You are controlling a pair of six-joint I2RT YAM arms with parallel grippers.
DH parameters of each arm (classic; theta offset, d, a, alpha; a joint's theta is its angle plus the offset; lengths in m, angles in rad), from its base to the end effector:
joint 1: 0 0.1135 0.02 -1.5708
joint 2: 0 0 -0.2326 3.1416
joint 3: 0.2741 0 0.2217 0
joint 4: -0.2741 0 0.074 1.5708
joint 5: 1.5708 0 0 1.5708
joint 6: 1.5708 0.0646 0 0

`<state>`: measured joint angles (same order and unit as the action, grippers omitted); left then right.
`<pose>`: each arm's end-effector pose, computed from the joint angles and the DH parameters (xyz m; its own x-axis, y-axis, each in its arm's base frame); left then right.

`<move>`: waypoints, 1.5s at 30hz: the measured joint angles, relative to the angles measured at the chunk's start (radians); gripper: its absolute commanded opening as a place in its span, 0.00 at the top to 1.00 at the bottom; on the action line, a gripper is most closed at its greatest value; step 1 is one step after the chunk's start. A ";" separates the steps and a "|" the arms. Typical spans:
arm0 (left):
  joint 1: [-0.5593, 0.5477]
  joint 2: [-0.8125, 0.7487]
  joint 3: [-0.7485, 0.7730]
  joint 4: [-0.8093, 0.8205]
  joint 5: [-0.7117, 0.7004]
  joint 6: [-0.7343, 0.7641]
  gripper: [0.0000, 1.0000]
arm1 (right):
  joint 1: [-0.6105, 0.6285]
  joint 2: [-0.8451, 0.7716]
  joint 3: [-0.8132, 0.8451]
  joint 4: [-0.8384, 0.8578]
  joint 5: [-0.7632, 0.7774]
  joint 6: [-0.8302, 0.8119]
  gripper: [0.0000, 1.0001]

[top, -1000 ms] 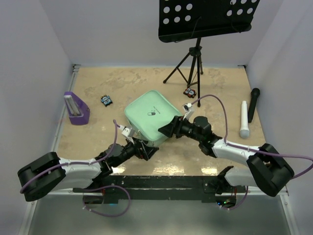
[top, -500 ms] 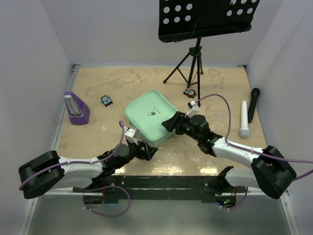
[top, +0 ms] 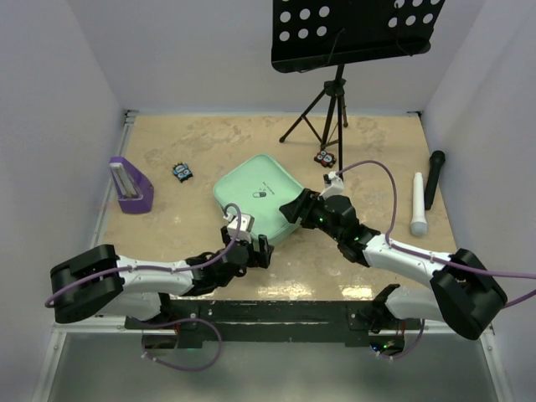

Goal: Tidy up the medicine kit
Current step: Zip the medicine box at the center of the board.

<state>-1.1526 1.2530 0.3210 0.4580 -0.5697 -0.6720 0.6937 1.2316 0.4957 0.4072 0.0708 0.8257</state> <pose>0.1281 -0.2024 0.1403 -0.5028 -0.1595 -0.8496 0.3343 0.8705 -0.3612 0.2121 0.1705 0.1894 -0.5992 0.4553 -0.6585 -0.2151 0.7008 0.6802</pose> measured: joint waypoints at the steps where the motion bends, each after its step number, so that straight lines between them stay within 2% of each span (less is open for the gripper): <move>1: -0.003 0.011 0.016 -0.023 -0.024 -0.007 0.16 | 0.000 0.001 0.000 0.000 0.000 0.000 0.32; 6: -0.012 0.017 0.048 -0.134 -0.122 -0.079 0.25 | 0.000 0.006 0.005 0.000 0.007 -0.003 0.32; 11: -0.019 -0.067 0.029 -0.240 -0.186 -0.159 0.28 | 0.000 0.010 0.005 0.004 0.009 -0.005 0.32; 18: -0.019 -0.243 -0.052 -0.310 -0.219 -0.204 0.29 | 0.000 0.032 0.017 0.013 0.009 -0.008 0.33; 29: -0.016 -0.365 -0.076 -0.409 -0.244 -0.238 0.30 | 0.000 0.059 0.026 0.029 0.012 -0.025 0.37; 33: -0.016 -0.427 -0.092 -0.454 -0.256 -0.262 0.24 | 0.000 0.058 0.026 0.029 0.010 -0.032 0.37; 38: -0.014 -0.564 -0.165 -0.394 -0.229 -0.238 0.21 | -0.002 0.057 0.026 0.039 -0.040 -0.061 0.40; 45: -0.012 -0.740 -0.269 -0.193 -0.093 -0.141 0.19 | 0.000 0.093 0.034 0.103 -0.196 -0.105 0.60</move>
<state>-1.1648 0.5133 0.0521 0.2646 -0.6624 -0.8127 0.6933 1.3247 0.5293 0.5102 -0.1249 0.7212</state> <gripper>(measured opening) 0.798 0.490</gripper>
